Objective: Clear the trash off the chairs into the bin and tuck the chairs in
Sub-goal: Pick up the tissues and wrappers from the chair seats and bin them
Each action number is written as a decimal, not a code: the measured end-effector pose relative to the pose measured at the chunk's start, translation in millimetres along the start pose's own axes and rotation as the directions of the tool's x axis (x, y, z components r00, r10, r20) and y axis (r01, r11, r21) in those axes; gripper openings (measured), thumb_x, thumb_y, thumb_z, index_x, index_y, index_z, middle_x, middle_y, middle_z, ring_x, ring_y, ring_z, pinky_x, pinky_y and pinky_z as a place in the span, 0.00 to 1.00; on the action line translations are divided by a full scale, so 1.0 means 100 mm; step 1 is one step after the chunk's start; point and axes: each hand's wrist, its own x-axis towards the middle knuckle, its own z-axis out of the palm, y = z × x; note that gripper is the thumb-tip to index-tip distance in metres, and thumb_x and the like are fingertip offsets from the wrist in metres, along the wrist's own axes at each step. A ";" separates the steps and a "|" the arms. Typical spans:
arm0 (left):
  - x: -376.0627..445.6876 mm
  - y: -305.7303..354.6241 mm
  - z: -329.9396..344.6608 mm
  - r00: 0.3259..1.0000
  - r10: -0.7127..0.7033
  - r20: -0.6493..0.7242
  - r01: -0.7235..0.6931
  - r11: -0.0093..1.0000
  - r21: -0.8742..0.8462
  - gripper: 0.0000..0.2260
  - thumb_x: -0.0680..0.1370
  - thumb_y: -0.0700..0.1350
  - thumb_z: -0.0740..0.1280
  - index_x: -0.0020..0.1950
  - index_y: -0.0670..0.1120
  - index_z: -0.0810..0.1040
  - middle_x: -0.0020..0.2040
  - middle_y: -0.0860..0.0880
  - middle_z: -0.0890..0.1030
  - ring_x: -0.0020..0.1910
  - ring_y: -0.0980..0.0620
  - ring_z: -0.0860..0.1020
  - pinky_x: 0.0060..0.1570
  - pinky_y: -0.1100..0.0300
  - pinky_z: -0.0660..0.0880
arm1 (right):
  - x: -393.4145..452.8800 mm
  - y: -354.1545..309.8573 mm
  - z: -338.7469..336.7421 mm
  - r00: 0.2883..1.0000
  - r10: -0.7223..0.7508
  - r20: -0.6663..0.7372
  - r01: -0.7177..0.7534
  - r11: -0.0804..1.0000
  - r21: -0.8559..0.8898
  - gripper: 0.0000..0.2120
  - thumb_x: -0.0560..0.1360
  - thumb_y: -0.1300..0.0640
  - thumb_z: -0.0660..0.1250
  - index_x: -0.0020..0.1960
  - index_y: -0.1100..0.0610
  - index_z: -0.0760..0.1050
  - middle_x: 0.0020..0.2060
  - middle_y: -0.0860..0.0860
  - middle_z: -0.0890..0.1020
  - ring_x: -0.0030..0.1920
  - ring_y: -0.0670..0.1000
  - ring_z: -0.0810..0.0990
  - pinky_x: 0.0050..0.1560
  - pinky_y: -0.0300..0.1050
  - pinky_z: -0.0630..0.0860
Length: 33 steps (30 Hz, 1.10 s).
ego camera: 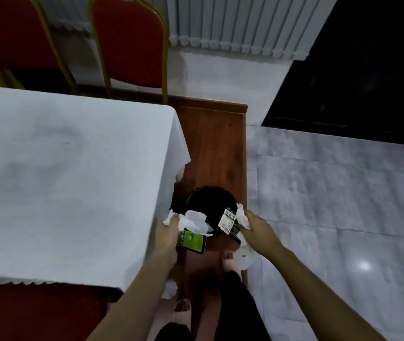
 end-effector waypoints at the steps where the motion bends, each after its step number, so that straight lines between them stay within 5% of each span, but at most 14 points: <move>1: 0.11 0.03 0.11 1.000 -0.019 -0.024 0.019 1.000 0.005 0.11 0.78 0.49 0.63 0.45 0.43 0.78 0.44 0.40 0.81 0.45 0.42 0.79 0.46 0.52 0.74 | 0.20 0.05 0.01 0.999 -0.001 0.032 0.000 1.000 0.020 0.09 0.76 0.59 0.63 0.53 0.63 0.73 0.47 0.58 0.81 0.47 0.58 0.79 0.47 0.51 0.75; 7: 1.06 -0.11 0.79 0.975 -0.152 -0.160 0.155 0.988 0.006 0.15 0.74 0.55 0.65 0.45 0.44 0.81 0.45 0.41 0.83 0.45 0.42 0.81 0.50 0.48 0.79 | 1.48 0.53 0.33 0.969 0.038 0.245 -0.052 0.997 0.052 0.07 0.76 0.60 0.64 0.51 0.63 0.72 0.47 0.58 0.80 0.48 0.58 0.79 0.47 0.51 0.74; 10: 1.53 -0.22 1.13 0.947 -0.190 -0.259 0.191 0.981 -0.020 0.15 0.79 0.48 0.63 0.49 0.37 0.79 0.43 0.41 0.80 0.37 0.49 0.80 0.37 0.59 0.75 | 2.08 0.84 0.60 0.948 0.062 0.313 -0.090 0.993 0.077 0.07 0.75 0.62 0.64 0.53 0.63 0.72 0.47 0.58 0.79 0.49 0.58 0.79 0.49 0.51 0.75; 12: 1.90 -0.37 1.37 0.926 -0.234 -0.295 0.241 0.970 -0.013 0.11 0.80 0.45 0.62 0.44 0.40 0.77 0.37 0.45 0.77 0.27 0.59 0.77 0.24 0.69 0.71 | 2.48 1.11 0.83 0.928 0.076 0.365 -0.110 0.991 0.072 0.07 0.75 0.62 0.64 0.53 0.62 0.72 0.47 0.57 0.79 0.47 0.56 0.78 0.48 0.49 0.74; 14: 2.24 -0.53 1.53 0.929 -0.193 -0.316 0.216 0.975 0.041 0.12 0.81 0.45 0.61 0.50 0.36 0.77 0.37 0.48 0.74 0.27 0.60 0.72 0.20 0.77 0.65 | 2.86 1.34 1.06 0.922 0.080 0.378 -0.121 0.989 0.085 0.10 0.75 0.61 0.64 0.54 0.65 0.72 0.48 0.59 0.80 0.47 0.57 0.79 0.50 0.52 0.76; 17: 2.79 -0.82 1.76 0.937 -0.178 -0.302 0.224 0.967 0.124 0.13 0.81 0.43 0.61 0.58 0.34 0.73 0.36 0.52 0.69 0.32 0.63 0.64 0.25 0.81 0.65 | 3.34 1.70 1.51 0.908 0.107 0.404 -0.166 0.980 0.113 0.06 0.75 0.62 0.66 0.49 0.64 0.72 0.43 0.57 0.80 0.46 0.57 0.79 0.48 0.51 0.75; 21: 3.48 -1.28 1.98 0.910 -0.234 -0.344 0.305 0.937 0.169 0.10 0.79 0.47 0.64 0.50 0.39 0.74 0.35 0.49 0.74 0.39 0.47 0.76 0.34 0.61 0.73 | 3.90 2.01 2.06 0.893 0.118 0.434 -0.190 0.973 0.128 0.05 0.76 0.62 0.63 0.43 0.60 0.68 0.35 0.52 0.73 0.40 0.57 0.75 0.39 0.45 0.68; 23: 3.73 -1.43 2.02 0.911 -0.220 -0.349 0.295 0.939 0.178 0.14 0.78 0.49 0.65 0.52 0.38 0.77 0.40 0.44 0.79 0.46 0.42 0.79 0.44 0.54 0.76 | 4.13 2.06 2.28 0.851 0.117 0.512 -0.222 0.964 0.147 0.08 0.76 0.57 0.66 0.50 0.60 0.69 0.42 0.54 0.75 0.45 0.57 0.75 0.41 0.45 0.70; 26: 3.97 -1.55 2.05 0.928 -0.231 -0.291 0.283 0.947 0.152 0.16 0.76 0.49 0.69 0.56 0.38 0.77 0.46 0.43 0.81 0.45 0.46 0.79 0.40 0.59 0.75 | 4.31 2.14 2.48 0.750 0.166 0.640 -0.304 0.946 0.110 0.35 0.71 0.48 0.71 0.70 0.60 0.60 0.63 0.56 0.71 0.63 0.57 0.71 0.61 0.52 0.72; 28: 4.04 -1.57 2.05 0.943 -0.249 -0.219 0.286 0.946 0.155 0.17 0.75 0.48 0.70 0.60 0.41 0.75 0.52 0.44 0.80 0.49 0.47 0.79 0.45 0.58 0.77 | 4.31 2.16 2.52 0.726 0.169 0.666 -0.272 0.961 0.052 0.43 0.69 0.45 0.72 0.75 0.58 0.53 0.70 0.55 0.65 0.69 0.57 0.66 0.67 0.53 0.68; 30: 4.00 -1.53 2.00 0.956 -0.254 -0.144 0.283 0.927 0.246 0.20 0.75 0.45 0.70 0.65 0.41 0.72 0.60 0.43 0.78 0.57 0.45 0.77 0.58 0.53 0.75 | 4.26 2.16 2.45 0.729 0.128 0.673 -0.211 0.977 0.042 0.42 0.70 0.46 0.70 0.76 0.57 0.53 0.72 0.56 0.64 0.70 0.57 0.66 0.69 0.53 0.66; 33: 3.71 -1.34 1.87 0.975 -0.216 -0.054 0.220 0.904 0.367 0.13 0.77 0.40 0.68 0.61 0.39 0.75 0.60 0.40 0.78 0.60 0.41 0.76 0.62 0.51 0.72 | 4.10 2.09 2.22 0.764 0.081 0.641 -0.030 0.996 -0.090 0.29 0.78 0.54 0.62 0.75 0.60 0.55 0.70 0.60 0.65 0.67 0.61 0.69 0.66 0.52 0.68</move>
